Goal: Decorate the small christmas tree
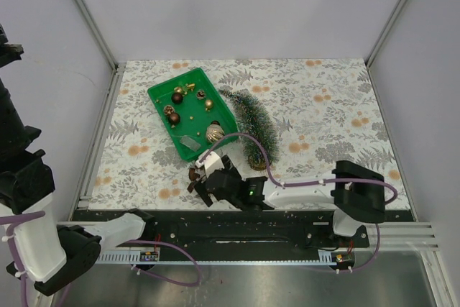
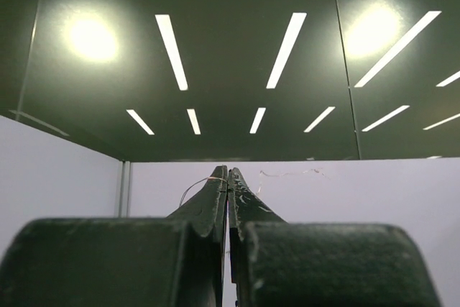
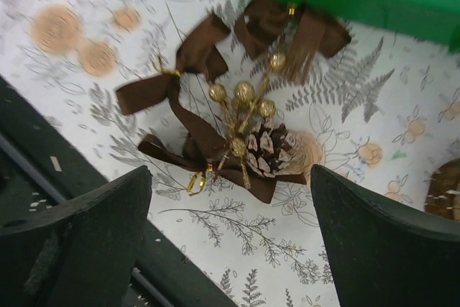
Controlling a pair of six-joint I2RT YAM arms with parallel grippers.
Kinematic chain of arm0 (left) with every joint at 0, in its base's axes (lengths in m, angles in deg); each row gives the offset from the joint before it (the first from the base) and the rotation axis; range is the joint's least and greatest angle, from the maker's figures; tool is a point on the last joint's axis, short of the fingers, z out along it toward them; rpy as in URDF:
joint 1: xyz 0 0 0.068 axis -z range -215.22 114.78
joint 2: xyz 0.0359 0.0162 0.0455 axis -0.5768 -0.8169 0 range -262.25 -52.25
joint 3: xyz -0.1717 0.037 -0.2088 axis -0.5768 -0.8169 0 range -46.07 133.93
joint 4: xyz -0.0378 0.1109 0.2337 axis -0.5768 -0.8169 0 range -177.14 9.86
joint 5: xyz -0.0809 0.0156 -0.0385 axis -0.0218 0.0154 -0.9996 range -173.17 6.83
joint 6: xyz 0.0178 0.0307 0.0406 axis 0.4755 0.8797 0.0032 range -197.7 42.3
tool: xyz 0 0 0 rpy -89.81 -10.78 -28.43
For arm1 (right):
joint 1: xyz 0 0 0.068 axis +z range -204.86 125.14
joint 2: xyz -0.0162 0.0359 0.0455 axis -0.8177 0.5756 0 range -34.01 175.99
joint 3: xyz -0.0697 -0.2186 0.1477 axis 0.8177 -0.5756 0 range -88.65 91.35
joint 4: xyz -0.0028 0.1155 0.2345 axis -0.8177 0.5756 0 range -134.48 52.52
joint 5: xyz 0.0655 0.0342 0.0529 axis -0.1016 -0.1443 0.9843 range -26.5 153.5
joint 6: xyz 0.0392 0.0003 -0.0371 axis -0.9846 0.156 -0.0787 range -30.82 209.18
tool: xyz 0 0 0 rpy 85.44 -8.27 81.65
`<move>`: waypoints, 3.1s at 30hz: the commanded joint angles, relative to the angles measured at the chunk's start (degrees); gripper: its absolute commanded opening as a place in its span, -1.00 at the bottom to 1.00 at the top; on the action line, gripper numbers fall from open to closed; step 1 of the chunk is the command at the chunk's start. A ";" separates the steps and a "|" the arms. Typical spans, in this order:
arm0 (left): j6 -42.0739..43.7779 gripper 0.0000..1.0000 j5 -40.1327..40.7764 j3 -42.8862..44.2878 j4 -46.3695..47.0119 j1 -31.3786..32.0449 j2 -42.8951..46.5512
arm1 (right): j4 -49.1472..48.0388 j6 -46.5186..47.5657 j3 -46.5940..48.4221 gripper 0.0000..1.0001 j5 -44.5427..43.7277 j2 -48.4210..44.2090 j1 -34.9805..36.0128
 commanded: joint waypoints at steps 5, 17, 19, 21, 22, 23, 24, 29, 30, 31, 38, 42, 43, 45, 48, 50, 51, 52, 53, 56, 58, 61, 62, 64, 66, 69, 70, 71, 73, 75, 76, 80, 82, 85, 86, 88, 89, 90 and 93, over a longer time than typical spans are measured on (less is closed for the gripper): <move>5.61 -1.00 0.10 4.72 6.67 -0.10 -0.70 | -2.21 -3.06 3.59 0.99 -7.16 11.89 0.16; 10.00 -1.00 -1.92 7.89 12.56 -0.72 -0.43 | -5.02 -2.19 2.89 0.20 -6.38 9.28 0.07; 10.70 -1.00 -2.27 8.24 13.52 -0.98 -0.52 | -5.47 -0.70 3.07 0.06 -7.43 6.82 0.07; 11.76 -1.00 -2.54 8.24 14.67 -1.24 -0.43 | -5.38 0.79 3.33 -0.10 -8.04 3.92 0.16; 12.72 -1.00 -2.45 8.16 15.19 -1.33 -0.52 | -5.38 1.50 3.33 -0.17 -8.39 2.08 0.07; 13.34 -1.00 -2.28 8.24 15.98 -1.42 -0.61 | -5.38 2.11 3.25 -0.25 -8.49 0.67 0.16; 14.13 -1.00 -2.01 8.33 16.51 -1.42 -0.61 | -5.03 2.55 3.16 -0.29 -8.40 -1.26 0.07; 18.26 -1.00 -2.01 8.51 18.80 -1.60 -0.52 | -2.48 3.70 2.28 -0.38 -8.48 -9.09 0.25; 19.22 -1.00 -2.10 8.59 19.24 -1.60 -0.52 | -2.04 3.96 2.19 -0.38 -8.49 -10.58 0.16; 19.93 -1.00 -1.75 8.51 20.03 -1.60 -0.52 | -1.86 4.40 1.84 -0.38 -9.01 -11.55 0.24; 22.75 -1.00 -0.87 10.52 22.14 -1.60 -0.96 | -2.30 3.97 2.10 0.38 -9.89 -9.46 0.24; 21.70 -1.00 -1.66 11.32 21.01 -1.68 -0.35 | -4.15 3.52 3.68 0.70 -8.76 -3.23 -0.45; 21.43 -1.00 -1.66 10.71 20.57 -1.77 0.00 | -4.41 3.61 4.56 0.71 -8.23 -1.47 -0.54; 21.34 -1.00 -1.84 8.87 20.30 -2.21 1.06 | -4.85 3.53 5.61 0.72 -6.65 0.99 -0.72; 21.08 -1.00 -1.57 6.32 19.51 -2.39 2.46 | -4.94 1.60 5.71 0.74 -4.98 4.07 -1.07; 21.08 -1.00 -1.57 4.12 19.24 -2.39 4.22 | -5.81 -0.51 4.57 0.74 -3.57 5.57 -1.86; 21.25 -1.00 -1.57 2.89 19.50 -2.39 4.66 | -6.60 -1.39 3.78 0.73 -2.87 6.36 -2.21; 21.52 -1.00 -1.40 2.01 19.77 -2.47 5.10 | -7.22 -2.61 3.25 0.73 -2.25 7.15 -2.48; 21.69 -1.00 -0.96 1.57 19.77 -2.56 5.28 | -7.83 -3.50 2.64 0.72 -1.46 8.29 -2.83; 22.75 -1.00 -0.17 0.78 19.42 -2.48 5.63 | -9.68 -4.99 1.84 0.70 0.82 11.01 -2.92; 23.01 -1.00 -0.34 -0.80 19.51 -2.48 6.50 | -10.04 -5.87 1.93 0.67 1.44 12.77 -3.09; 23.01 -1.00 -0.43 -3.09 19.25 -2.56 7.65 | -10.47 -6.93 1.75 0.58 2.50 14.97 -3.09; 23.01 -1.00 -0.34 -3.62 19.07 -2.48 7.91 | -10.65 -7.28 1.58 0.54 2.67 15.41 -3.18; 22.93 -1.00 0.18 -4.06 18.54 -2.48 8.00 | -10.91 -7.55 1.14 0.43 2.85 15.86 -3.27; 22.75 -1.00 0.71 -4.41 17.93 -2.48 8.00 | -11.44 -7.81 0.35 0.26 2.50 15.34 -3.18; 22.49 -1.00 0.80 -5.64 17.49 -2.48 8.44 | -11.44 -7.73 -0.79 -0.01 1.01 13.14 -3.27; 22.40 -1.00 0.80 -6.25 17.31 -2.56 8.62 | -11.53 -7.38 -1.06 -0.08 0.57 12.18 -3.27; 22.31 -1.00 0.89 -6.52 17.14 -2.56 8.71 | -11.36 -6.94 -1.58 -0.12 0.31 11.12 -3.27; 22.40 -1.00 1.24 -7.14 16.96 -2.56 8.88 | -11.18 -6.32 -2.37 -0.18 -0.66 9.10 -3.18; 22.66 -1.00 1.33 -7.84 16.87 -2.65 9.06 | -10.39 -5.88 -3.17 -0.23 -1.54 6.56 -3.27; 22.75 -1.00 1.42 -8.10 16.87 -2.56 9.15 | -9.95 -5.53 -3.69 -0.26 -1.89 5.15 -3.27; 23.19 -1.00 1.24 -8.89 16.69 -2.56 9.41 | -8.02 -5.09 -5.89 -0.37 -3.47 -1.00 -3.27; 23.54 -1.00 1.15 -9.16 16.78 -2.56 9.50 | -6.70 -4.39 -6.94 -0.42 -4.26 -5.13 -3.27; 23.72 -1.00 0.98 -9.51 16.87 -2.48 9.76 | -3.63 -3.07 -7.48 -0.44 -6.28 -10.14 -3.27; 23.63 -1.00 0.89 -9.60 16.96 -2.48 9.76 | -2.32 -2.72 -7.65 -0.44 -6.90 -11.98 -3.18; 23.89 -1.00 0.80 -9.86 17.13 -2.56 9.85 | -0.03 -2.19 -8.00 -0.45 -7.69 -15.85 -3.27; 24.07 -1.00 0.71 -9.95 17.22 -2.56 9.94 | 0.85 -2.10 -8.18 -0.45 -7.78 -18.05 -3.27; 24.16 -1.00 0.63 -10.21 17.40 -2.56 10.03 | 3.56 -2.36 -8.27 -0.46 -7.96 -20.16 -3.18; 24.24 -1.00 0.28 -10.39 17.75 -2.65 10.20 | 7.00 -3.24 -8.71 -0.46 -8.22 -27.27 -3.18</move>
